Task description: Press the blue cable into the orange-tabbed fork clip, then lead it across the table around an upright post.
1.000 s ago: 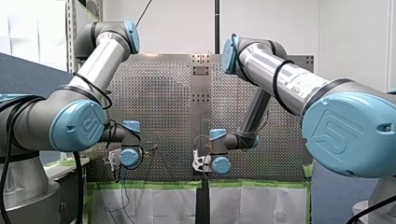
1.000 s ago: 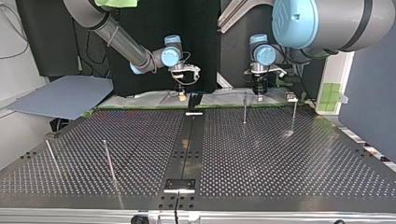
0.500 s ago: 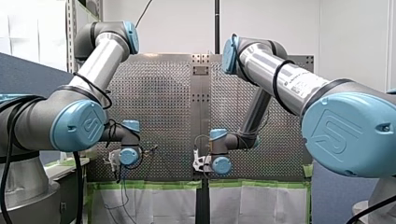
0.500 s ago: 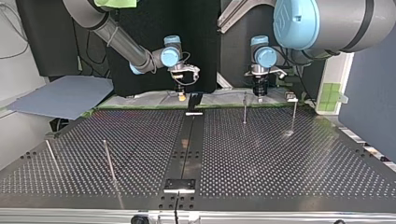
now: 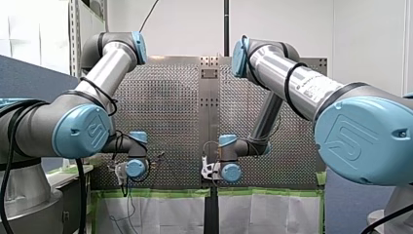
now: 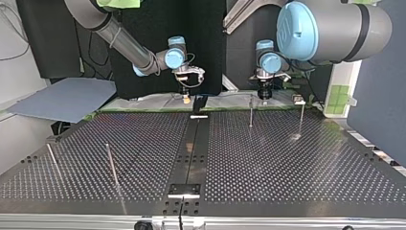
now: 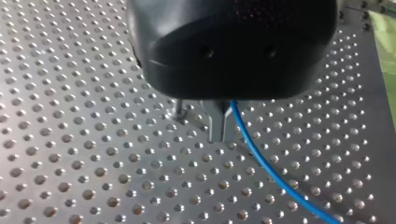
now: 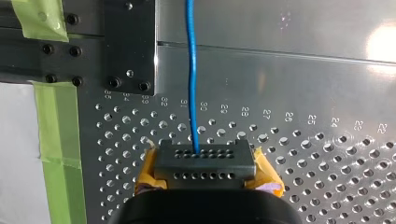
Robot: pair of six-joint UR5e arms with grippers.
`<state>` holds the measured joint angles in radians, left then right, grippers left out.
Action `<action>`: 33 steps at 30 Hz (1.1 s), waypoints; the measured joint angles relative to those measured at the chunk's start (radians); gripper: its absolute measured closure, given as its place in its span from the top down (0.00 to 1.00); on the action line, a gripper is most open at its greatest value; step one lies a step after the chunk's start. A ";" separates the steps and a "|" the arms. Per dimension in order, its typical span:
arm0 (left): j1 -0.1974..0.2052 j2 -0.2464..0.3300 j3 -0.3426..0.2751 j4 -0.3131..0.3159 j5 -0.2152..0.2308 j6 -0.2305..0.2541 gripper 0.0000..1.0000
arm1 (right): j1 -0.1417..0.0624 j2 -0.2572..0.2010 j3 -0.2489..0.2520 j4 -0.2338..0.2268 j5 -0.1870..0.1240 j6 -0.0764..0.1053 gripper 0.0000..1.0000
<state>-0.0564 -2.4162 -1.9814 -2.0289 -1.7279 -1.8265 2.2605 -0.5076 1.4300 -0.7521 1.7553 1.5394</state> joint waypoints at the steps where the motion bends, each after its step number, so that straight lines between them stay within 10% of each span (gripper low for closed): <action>1: 0.001 -0.003 0.007 -0.006 0.002 -0.001 0.00 | 0.000 0.000 0.000 0.000 0.000 0.000 0.00; 24: 0.039 0.051 0.074 -0.156 0.015 0.012 0.00 | -0.016 -0.001 -0.036 0.029 0.007 0.003 0.00; 33: 0.042 0.059 0.074 -0.165 0.021 0.016 0.00 | -0.042 -0.002 -0.053 0.050 0.028 0.043 0.00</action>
<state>-0.0142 -2.3570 -1.9079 -2.1935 -1.7067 -1.8103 2.2186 -0.5099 1.3774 -0.7017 1.7834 1.5821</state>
